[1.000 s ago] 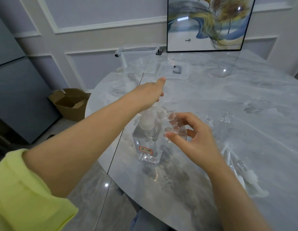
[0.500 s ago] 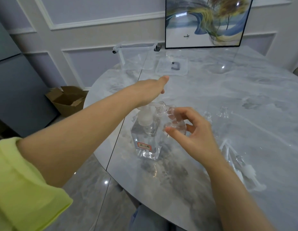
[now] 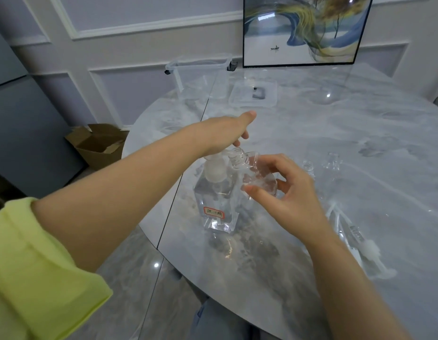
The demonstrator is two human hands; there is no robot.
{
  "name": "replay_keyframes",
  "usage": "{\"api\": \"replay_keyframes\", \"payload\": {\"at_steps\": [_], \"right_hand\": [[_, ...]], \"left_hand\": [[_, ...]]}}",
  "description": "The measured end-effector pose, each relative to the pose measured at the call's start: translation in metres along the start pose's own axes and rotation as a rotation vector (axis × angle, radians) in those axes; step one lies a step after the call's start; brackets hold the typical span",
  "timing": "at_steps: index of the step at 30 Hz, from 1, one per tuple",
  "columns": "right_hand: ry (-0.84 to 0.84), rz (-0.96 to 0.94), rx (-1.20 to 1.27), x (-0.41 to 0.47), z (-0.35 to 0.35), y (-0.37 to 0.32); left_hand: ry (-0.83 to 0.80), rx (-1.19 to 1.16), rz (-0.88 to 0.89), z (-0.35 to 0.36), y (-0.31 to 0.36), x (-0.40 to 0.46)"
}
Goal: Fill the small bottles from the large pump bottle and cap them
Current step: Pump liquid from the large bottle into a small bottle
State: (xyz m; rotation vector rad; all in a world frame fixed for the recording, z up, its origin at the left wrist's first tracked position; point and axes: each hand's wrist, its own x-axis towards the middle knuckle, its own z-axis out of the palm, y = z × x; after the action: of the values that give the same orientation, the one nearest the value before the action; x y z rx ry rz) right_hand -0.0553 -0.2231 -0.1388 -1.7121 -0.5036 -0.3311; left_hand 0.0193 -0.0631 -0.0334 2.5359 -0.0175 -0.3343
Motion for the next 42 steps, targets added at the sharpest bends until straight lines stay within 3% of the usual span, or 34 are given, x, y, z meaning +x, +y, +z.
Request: {"api": "replay_keyframes", "payload": {"at_steps": [42], "right_hand": [[-0.008, 0.013, -0.068, 0.0001, -0.0017, -0.0024]], "left_hand": [[0.067, 0.039, 0.004, -0.0027, 0.0033, -0.0059]]}}
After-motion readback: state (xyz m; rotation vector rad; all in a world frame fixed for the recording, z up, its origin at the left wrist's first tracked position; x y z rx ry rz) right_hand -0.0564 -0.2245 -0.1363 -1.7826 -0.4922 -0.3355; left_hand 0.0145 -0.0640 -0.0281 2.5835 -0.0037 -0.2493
